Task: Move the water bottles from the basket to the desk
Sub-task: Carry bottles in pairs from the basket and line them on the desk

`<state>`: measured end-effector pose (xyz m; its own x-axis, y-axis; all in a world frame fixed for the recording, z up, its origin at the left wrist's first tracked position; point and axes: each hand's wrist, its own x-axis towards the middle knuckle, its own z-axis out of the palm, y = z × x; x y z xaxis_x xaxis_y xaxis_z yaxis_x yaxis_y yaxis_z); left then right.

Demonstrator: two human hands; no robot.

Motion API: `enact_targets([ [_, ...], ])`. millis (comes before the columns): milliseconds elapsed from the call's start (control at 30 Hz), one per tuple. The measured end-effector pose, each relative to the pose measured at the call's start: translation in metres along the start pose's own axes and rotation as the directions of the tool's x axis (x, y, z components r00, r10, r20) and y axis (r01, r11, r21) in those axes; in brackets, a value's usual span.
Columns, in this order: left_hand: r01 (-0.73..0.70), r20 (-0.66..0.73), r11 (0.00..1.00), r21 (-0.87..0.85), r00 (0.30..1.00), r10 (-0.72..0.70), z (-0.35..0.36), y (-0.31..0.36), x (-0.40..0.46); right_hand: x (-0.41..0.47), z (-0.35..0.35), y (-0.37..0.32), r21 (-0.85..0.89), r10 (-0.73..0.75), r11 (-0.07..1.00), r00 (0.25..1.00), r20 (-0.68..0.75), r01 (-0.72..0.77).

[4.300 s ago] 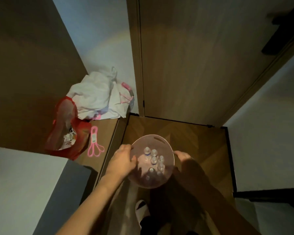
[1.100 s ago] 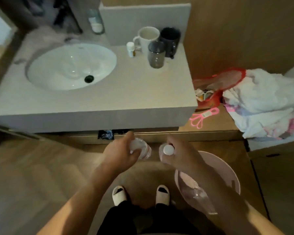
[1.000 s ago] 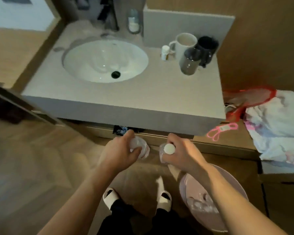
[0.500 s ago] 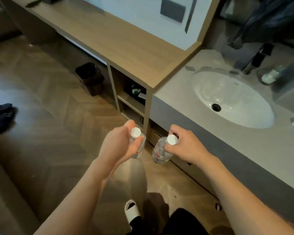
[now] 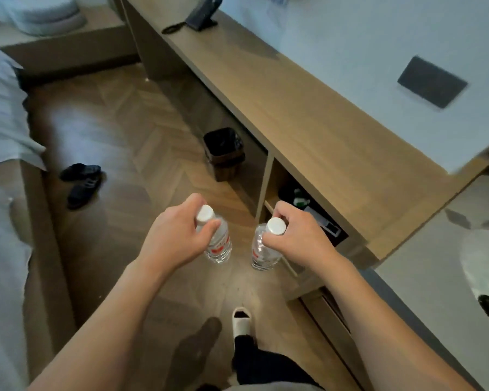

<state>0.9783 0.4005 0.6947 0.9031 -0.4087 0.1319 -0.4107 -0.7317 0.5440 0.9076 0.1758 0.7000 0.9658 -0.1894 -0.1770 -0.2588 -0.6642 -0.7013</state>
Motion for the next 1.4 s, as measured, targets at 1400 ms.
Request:
enact_targets([
  [1400, 0.148, -0.179, 0.989, 0.018, 0.973, -0.142, -0.192, -0.37, 0.679, 0.753, 0.072, -0.294, 0.156, -0.071, 0.984, 0.991, -0.117, 0.089],
])
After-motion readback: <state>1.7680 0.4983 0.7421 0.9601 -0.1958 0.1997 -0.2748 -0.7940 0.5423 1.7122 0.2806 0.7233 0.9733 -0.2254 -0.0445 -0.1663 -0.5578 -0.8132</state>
